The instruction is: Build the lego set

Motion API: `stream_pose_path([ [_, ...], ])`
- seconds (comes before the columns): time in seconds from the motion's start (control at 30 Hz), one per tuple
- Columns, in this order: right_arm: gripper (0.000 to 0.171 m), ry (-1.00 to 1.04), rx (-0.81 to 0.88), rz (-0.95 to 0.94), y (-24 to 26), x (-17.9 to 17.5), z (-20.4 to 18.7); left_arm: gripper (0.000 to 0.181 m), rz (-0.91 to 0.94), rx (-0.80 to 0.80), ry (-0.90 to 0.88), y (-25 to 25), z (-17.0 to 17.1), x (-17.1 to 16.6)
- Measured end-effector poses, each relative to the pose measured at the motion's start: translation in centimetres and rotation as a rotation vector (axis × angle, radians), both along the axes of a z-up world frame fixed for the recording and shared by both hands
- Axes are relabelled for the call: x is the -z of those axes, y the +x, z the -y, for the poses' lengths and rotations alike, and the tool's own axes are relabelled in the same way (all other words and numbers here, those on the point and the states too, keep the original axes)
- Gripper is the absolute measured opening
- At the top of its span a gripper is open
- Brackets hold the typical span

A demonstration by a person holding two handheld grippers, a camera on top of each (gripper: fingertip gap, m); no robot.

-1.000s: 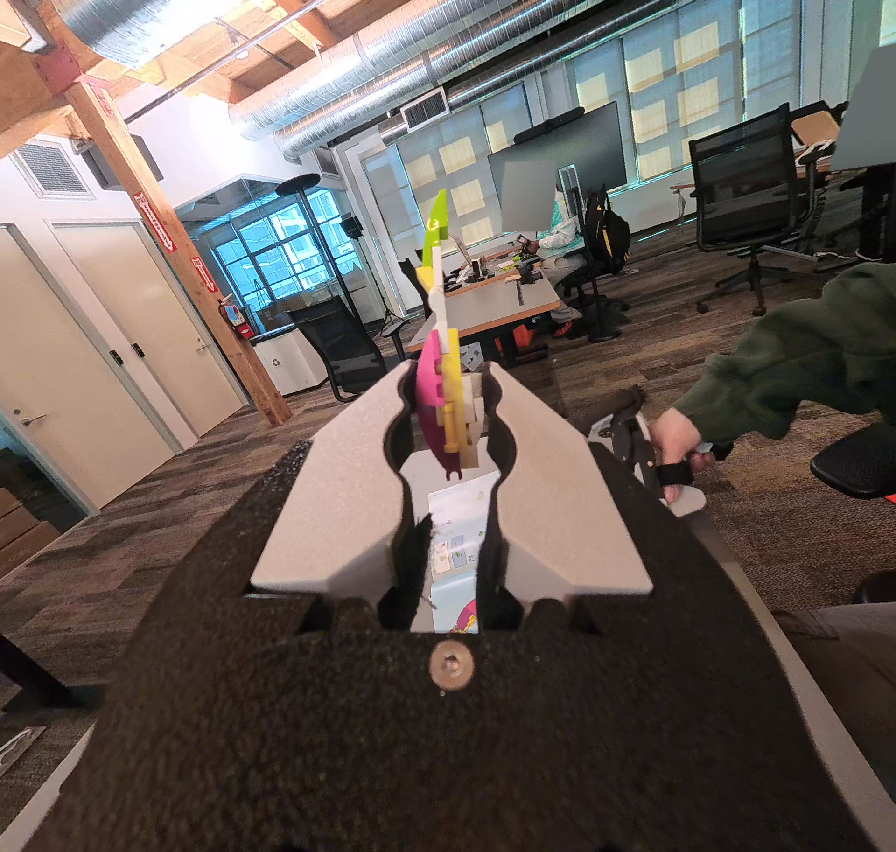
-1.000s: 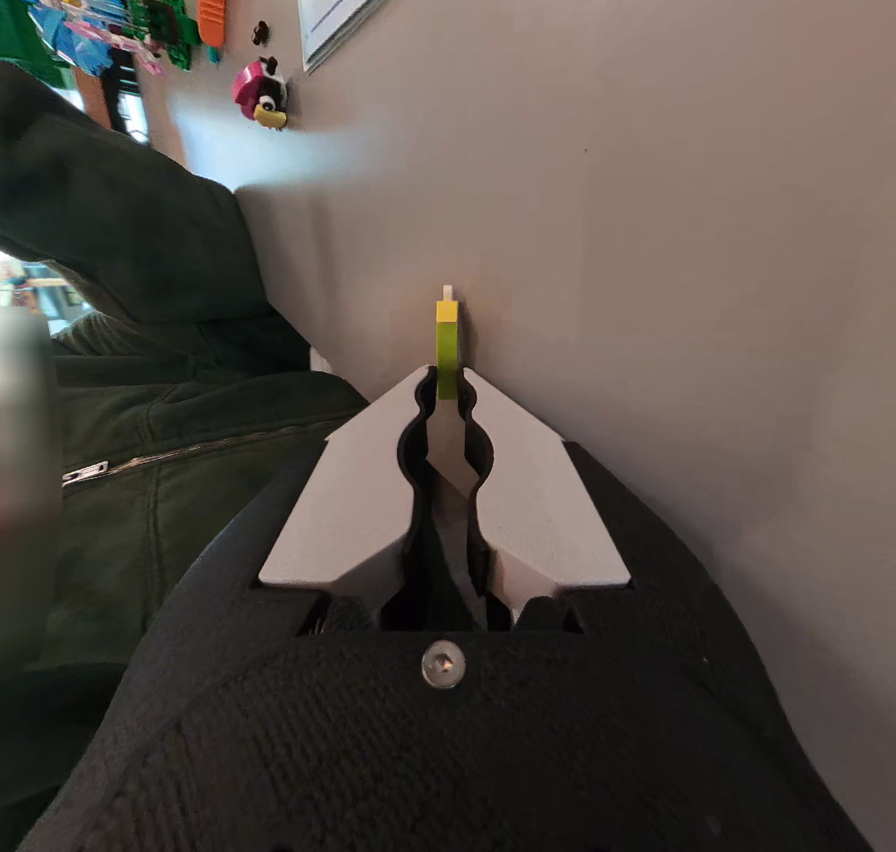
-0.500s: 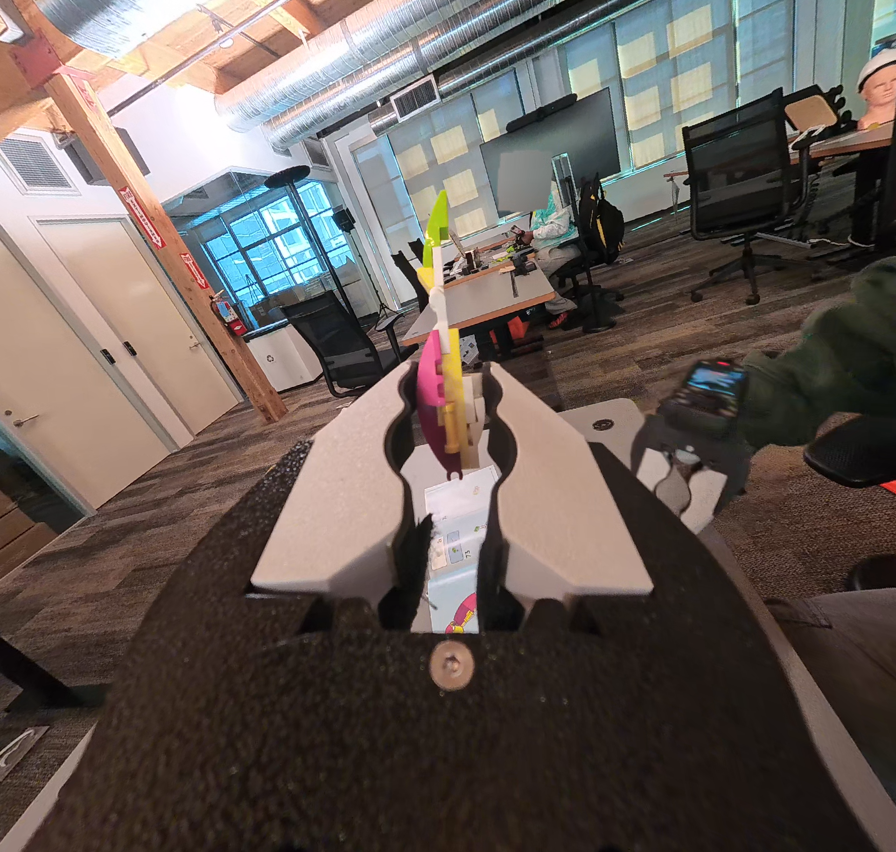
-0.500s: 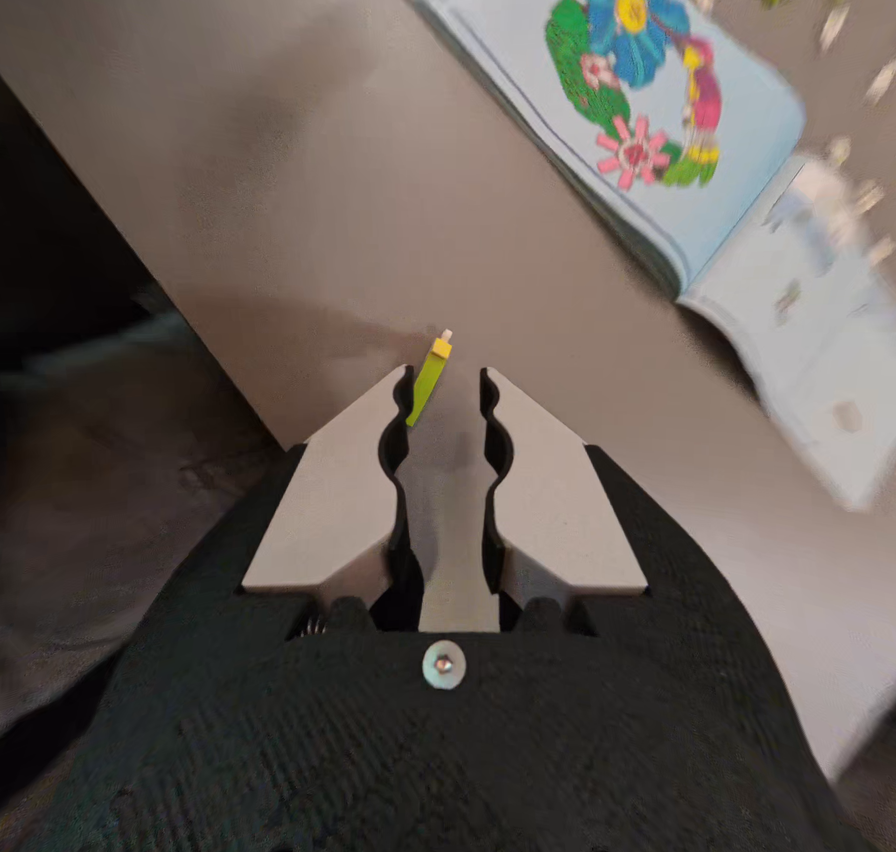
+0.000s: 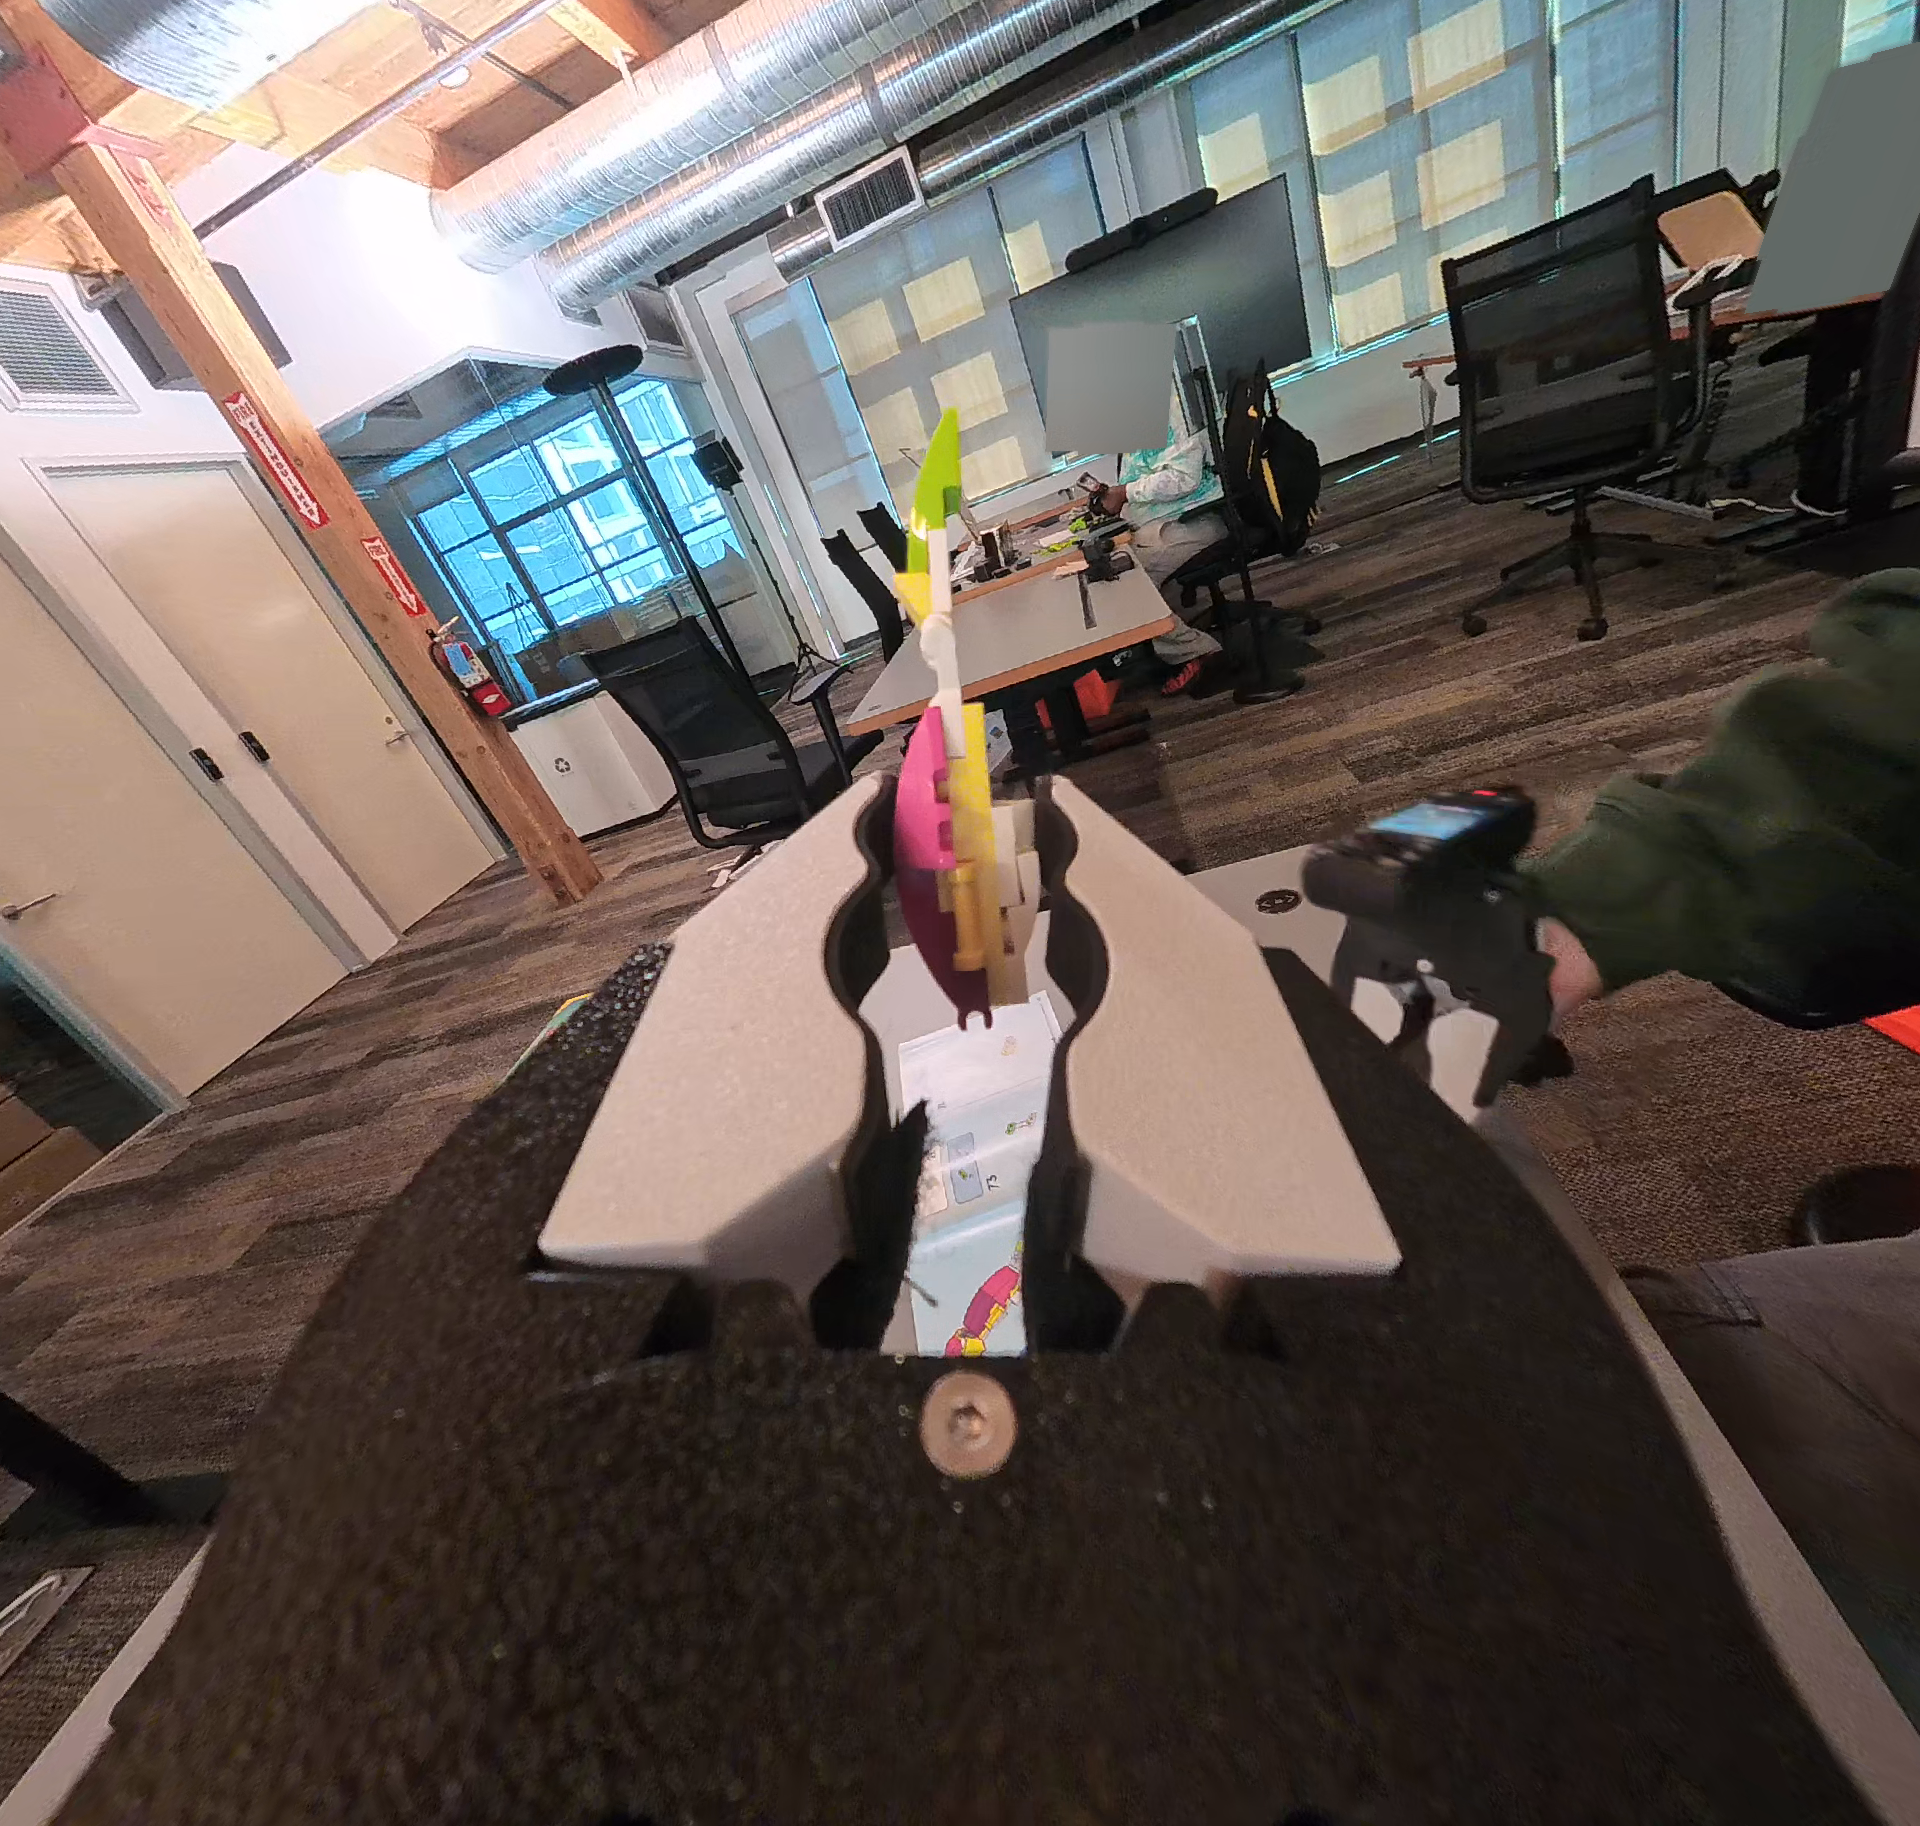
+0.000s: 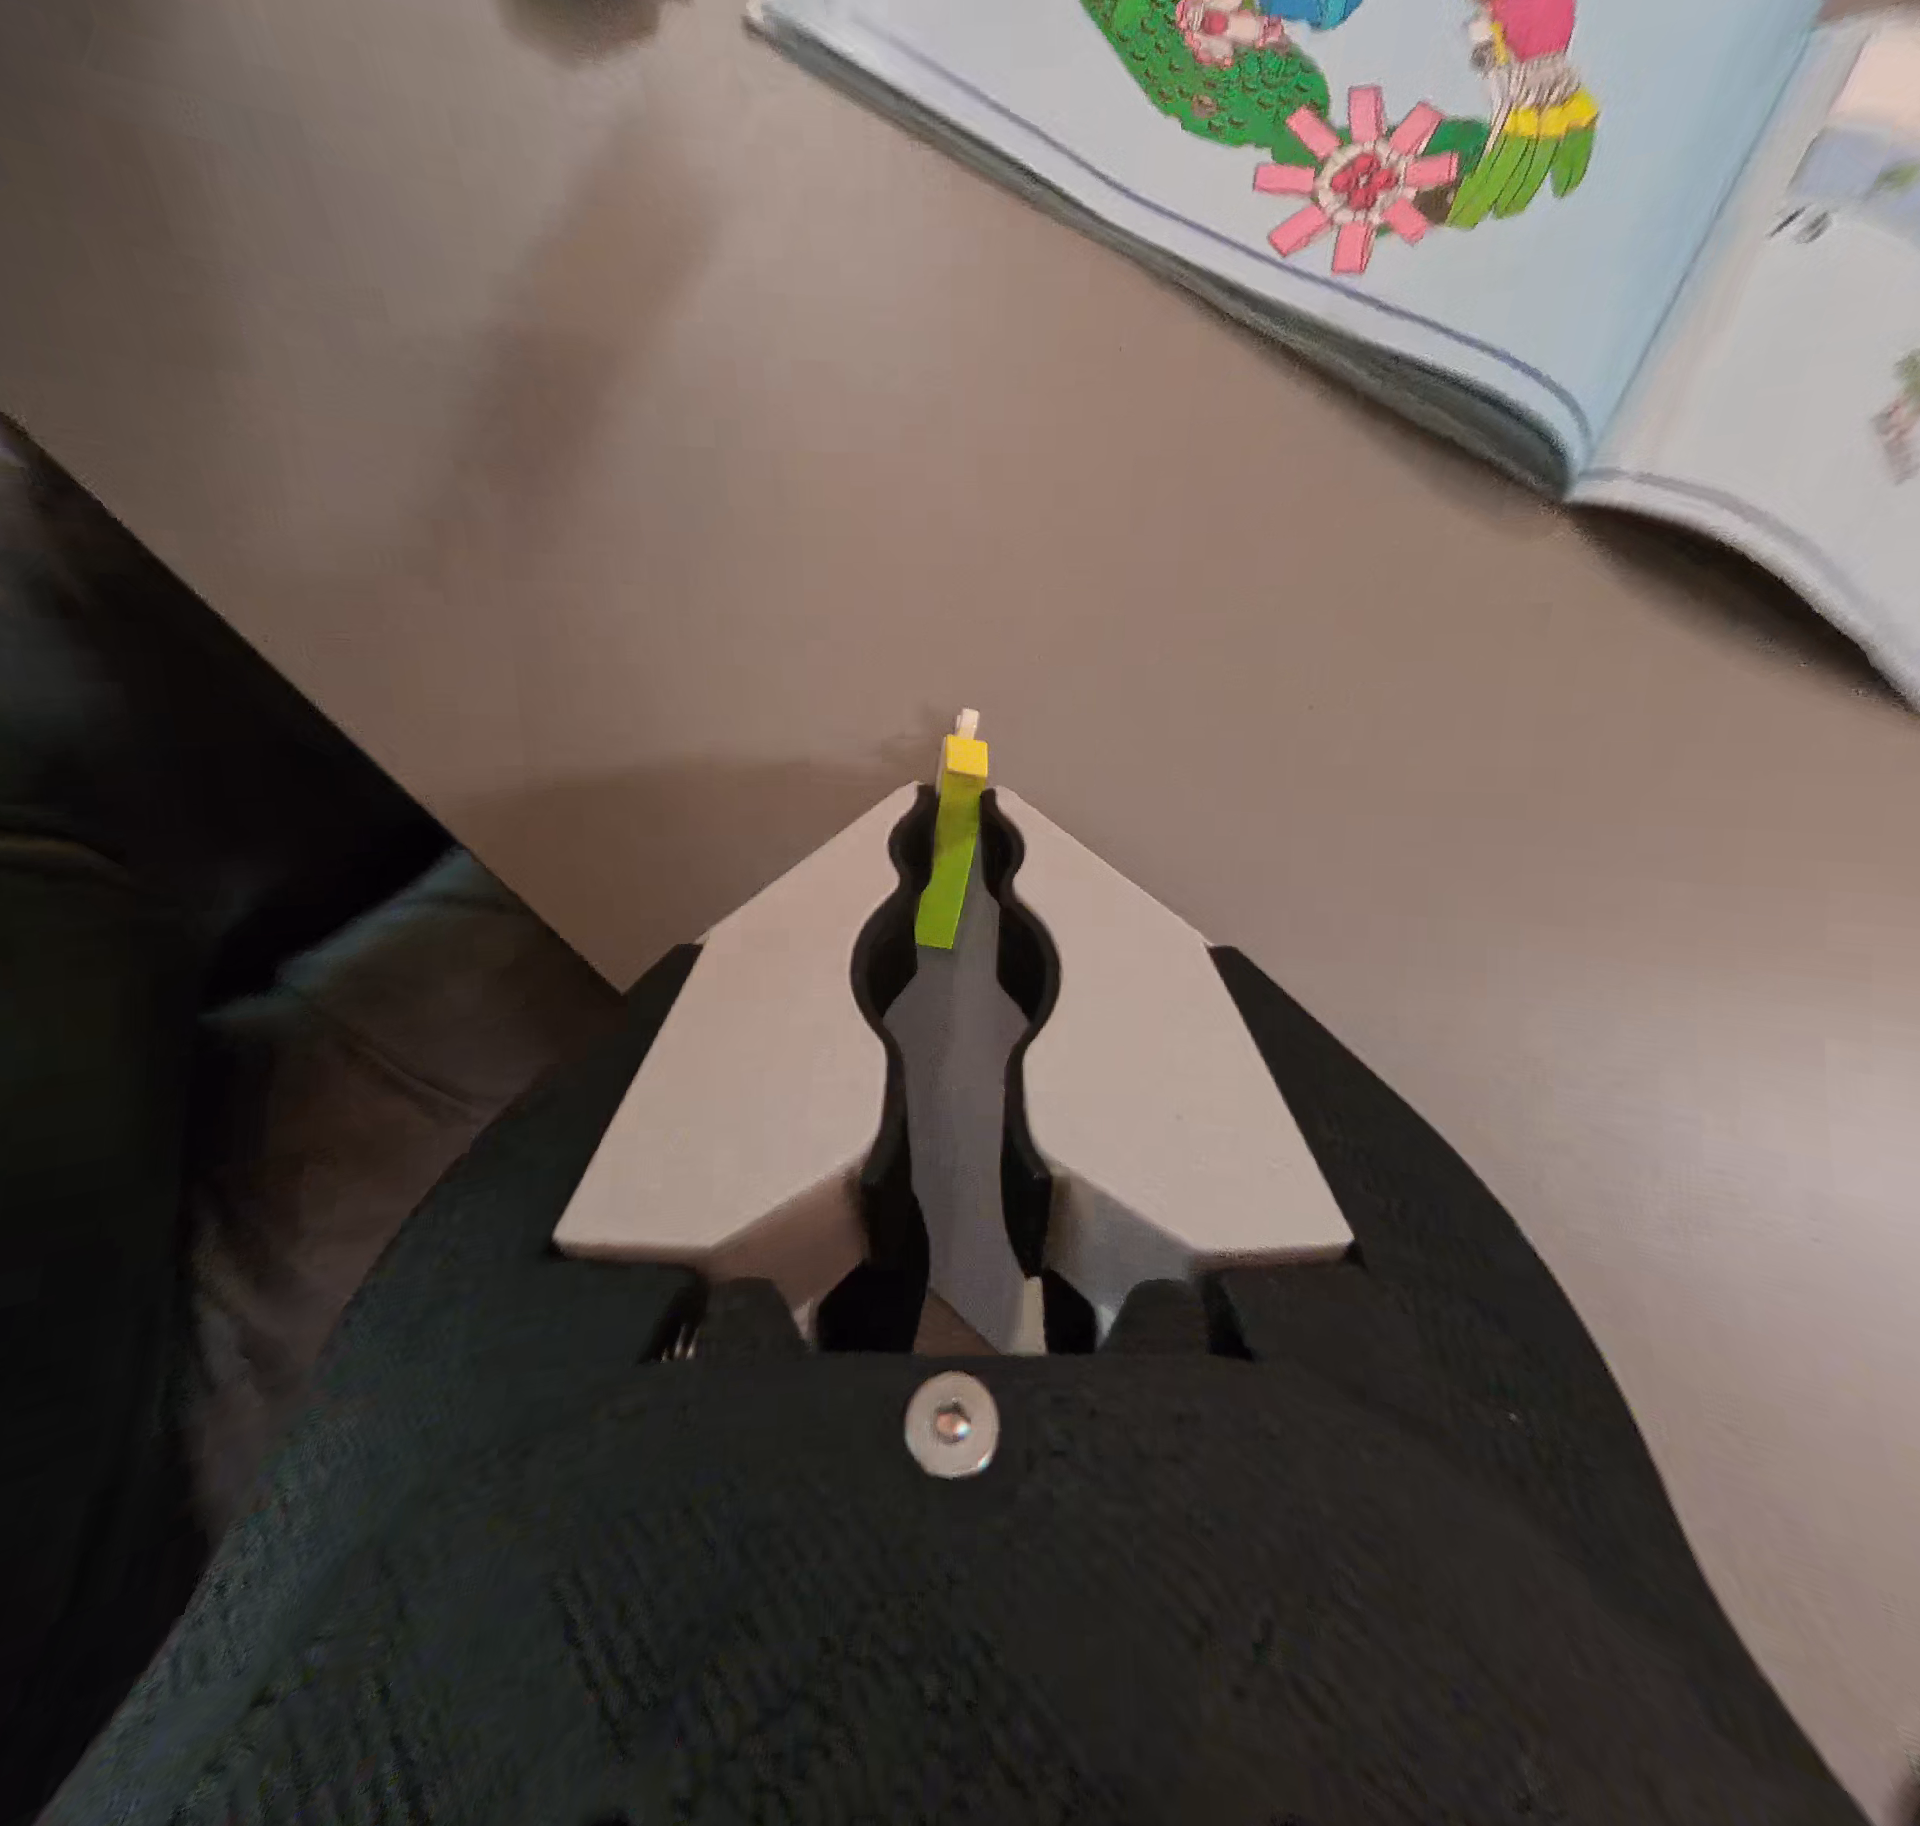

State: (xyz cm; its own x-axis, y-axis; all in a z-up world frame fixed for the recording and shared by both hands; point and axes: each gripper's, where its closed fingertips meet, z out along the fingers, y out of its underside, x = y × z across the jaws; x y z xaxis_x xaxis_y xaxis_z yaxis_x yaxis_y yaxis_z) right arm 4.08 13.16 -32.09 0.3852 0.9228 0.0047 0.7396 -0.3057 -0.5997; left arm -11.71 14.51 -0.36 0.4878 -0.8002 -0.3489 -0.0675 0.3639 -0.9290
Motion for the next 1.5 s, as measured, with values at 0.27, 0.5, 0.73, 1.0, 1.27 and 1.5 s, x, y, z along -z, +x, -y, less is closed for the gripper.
stream_pose_path([
  [0.27,0.006,-0.578,0.095,-0.248,0.4,0.1,1.2,0.024,-0.004,0.013,-0.003,0.2,0.1,0.1],
  [0.5,0.006,-0.419,0.021,-0.164,0.5,0.2,0.9,0.024,-0.016,0.020,-0.010,0.4,0.1,0.3],
  [0.73,0.031,-0.237,-0.029,-0.130,1.0,-0.1,0.4,0.024,-0.023,0.025,-0.012,0.5,0.2,0.4],
  [1.0,0.028,0.047,-0.117,-0.121,1.0,-0.3,1.6,0.024,-0.022,0.027,-0.009,0.6,0.1,0.3],
  [1.27,0.027,-0.005,-0.036,-0.143,0.2,0.4,0.8,0.024,-0.036,0.032,0.018,0.9,0.3,0.3],
  [1.5,0.006,-0.011,-0.028,-0.118,0.3,0.5,0.5,0.024,-0.042,0.030,0.032,0.9,0.0,0.4],
])
